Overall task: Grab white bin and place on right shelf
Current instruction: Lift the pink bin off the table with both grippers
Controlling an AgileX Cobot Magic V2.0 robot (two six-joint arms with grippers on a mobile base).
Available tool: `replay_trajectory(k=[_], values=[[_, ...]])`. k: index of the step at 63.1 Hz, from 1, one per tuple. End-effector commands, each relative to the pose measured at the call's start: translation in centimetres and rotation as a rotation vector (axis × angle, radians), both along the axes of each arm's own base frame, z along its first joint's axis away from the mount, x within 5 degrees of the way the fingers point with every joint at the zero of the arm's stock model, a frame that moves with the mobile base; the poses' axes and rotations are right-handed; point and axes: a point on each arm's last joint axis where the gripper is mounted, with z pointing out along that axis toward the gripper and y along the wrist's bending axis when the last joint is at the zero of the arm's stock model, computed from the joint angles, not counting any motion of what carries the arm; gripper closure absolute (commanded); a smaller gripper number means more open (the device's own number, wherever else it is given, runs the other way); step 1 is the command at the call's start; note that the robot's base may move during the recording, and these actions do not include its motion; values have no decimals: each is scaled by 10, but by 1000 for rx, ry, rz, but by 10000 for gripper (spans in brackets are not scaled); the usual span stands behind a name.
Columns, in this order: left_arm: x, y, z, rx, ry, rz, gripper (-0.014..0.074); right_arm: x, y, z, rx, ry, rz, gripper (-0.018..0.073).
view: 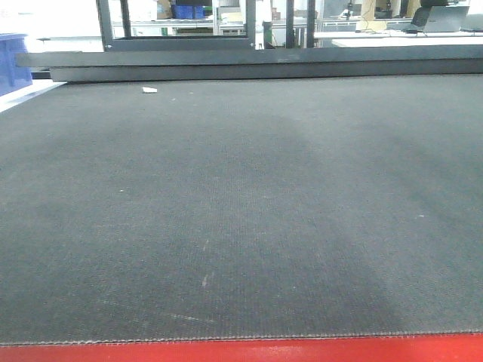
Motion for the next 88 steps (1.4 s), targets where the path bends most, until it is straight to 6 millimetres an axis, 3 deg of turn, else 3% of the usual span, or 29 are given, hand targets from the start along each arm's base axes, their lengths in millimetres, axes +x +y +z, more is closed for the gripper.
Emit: replay_trajectory(k=[1, 14, 88], values=[[-44, -34, 21, 25, -100, -355, 722, -53, 21, 38, 49, -162, 301, 419], [-48, -48, 20, 32, -99, -414, 722, -71, 23, 48, 30, -211, 303, 419], [-48, -48, 20, 31, -100, -405, 722, -68, 22, 48, 29, -209, 253, 419]])
